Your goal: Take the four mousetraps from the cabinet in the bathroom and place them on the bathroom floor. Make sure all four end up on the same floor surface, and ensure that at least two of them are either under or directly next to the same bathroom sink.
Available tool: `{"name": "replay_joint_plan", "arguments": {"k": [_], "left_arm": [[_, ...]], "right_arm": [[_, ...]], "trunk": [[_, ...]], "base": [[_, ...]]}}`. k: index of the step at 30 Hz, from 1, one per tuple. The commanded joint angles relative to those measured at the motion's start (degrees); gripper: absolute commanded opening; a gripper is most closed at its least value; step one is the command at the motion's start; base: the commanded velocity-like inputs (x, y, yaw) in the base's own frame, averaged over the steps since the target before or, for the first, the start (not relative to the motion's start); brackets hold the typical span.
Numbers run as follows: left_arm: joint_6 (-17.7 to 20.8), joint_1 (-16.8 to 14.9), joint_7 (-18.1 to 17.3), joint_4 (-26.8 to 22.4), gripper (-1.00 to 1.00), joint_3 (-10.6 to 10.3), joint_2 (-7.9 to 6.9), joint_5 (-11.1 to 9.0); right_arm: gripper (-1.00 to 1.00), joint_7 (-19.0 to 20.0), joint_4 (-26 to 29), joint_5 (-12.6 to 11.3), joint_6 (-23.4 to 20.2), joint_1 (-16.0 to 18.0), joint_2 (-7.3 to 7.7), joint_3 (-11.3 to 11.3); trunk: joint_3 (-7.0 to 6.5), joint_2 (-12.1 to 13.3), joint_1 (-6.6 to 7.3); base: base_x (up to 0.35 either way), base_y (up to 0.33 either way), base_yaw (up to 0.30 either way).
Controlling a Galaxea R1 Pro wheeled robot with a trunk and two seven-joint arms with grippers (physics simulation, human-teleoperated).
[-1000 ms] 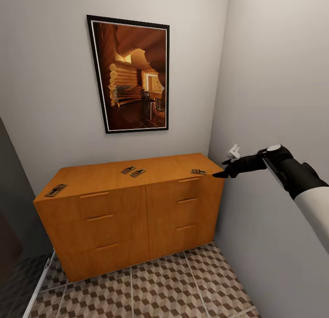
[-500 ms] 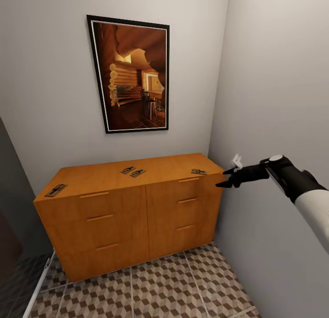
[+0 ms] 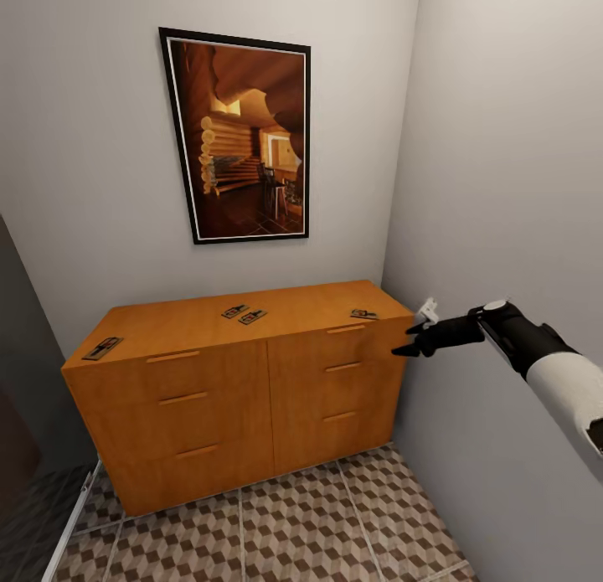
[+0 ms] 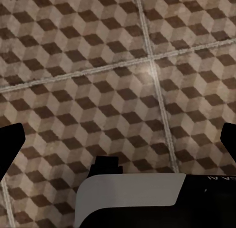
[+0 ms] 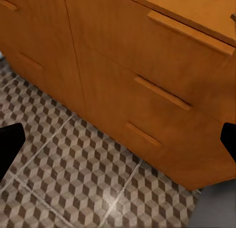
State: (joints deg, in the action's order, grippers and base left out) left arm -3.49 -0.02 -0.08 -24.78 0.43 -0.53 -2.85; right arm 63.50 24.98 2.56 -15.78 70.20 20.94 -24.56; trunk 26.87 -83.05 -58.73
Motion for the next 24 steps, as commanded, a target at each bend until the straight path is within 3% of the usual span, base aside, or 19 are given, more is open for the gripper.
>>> {"name": "replay_joint_plan", "arguments": {"k": [1, 4, 8, 10, 13, 20, 22, 24], "left_arm": [[-0.1, 0.0, 0.0, 0.0, 1.0, 0.0, 0.0, -0.3], [-0.1, 0.0, 0.0, -0.1, 1.0, 0.0, 0.0, -0.3], [-0.1, 0.0, 0.0, 0.0, 1.0, 0.0, 0.0, -0.3], [-0.1, 0.0, 0.0, 0.0, 1.0, 0.0, 0.02, -0.3], [-0.1, 0.0, 0.0, -0.1, 1.0, 0.0, 0.05, -0.3], [-0.1, 0.0, 0.0, -0.1, 1.0, 0.0, 0.01, -0.2], [-0.1, 0.0, 0.0, -0.1, 1.0, 0.0, 0.01, -0.2], [-0.1, 0.0, 0.0, 0.0, 1.0, 0.0, 0.0, -0.2]], "right_arm": [[1.0, -0.3, -0.1, 0.1, -0.5, 0.0, -0.17, 0.0], [1.0, -3.1, -0.7, 0.1, -0.3, 0.0, -1.08, 0.0], [1.0, -12.1, -1.1, 0.1, 0.0, 0.0, -3.42, 0.1], [1.0, -15.6, -1.2, 0.0, 0.2, 0.0, -3.86, 0.1], [1.0, -17.6, -1.3, 0.0, 0.3, 0.0, -4.11, 0.1], [1.0, -16.7, -1.4, -0.1, 1.5, 0.0, -4.2, 0.1], [1.0, -14.7, -1.4, -0.1, 1.7, 0.0, -4.14, 0.1], [1.0, -7.3, -1.0, 0.0, 1.8, 0.0, -3.13, 0.1]], "trunk": [[0.06, 0.0, 0.0], [0.06, 0.0, 0.0], [0.06, 0.0, 0.0], [0.06, 0.0, 0.0], [0.06, 0.0, 0.0], [0.06, 0.0, 0.0], [0.06, 0.0, 0.0], [0.06, 0.0, 0.0]], "base": [[0.0, 0.0, 0.0], [0.0, 0.0, 0.0], [0.0, 0.0, 0.0], [0.0, 0.0, 0.0], [0.0, 0.0, 0.0], [0.0, 0.0, 0.0], [0.0, 0.0, 0.0], [0.0, 0.0, 0.0]]}}
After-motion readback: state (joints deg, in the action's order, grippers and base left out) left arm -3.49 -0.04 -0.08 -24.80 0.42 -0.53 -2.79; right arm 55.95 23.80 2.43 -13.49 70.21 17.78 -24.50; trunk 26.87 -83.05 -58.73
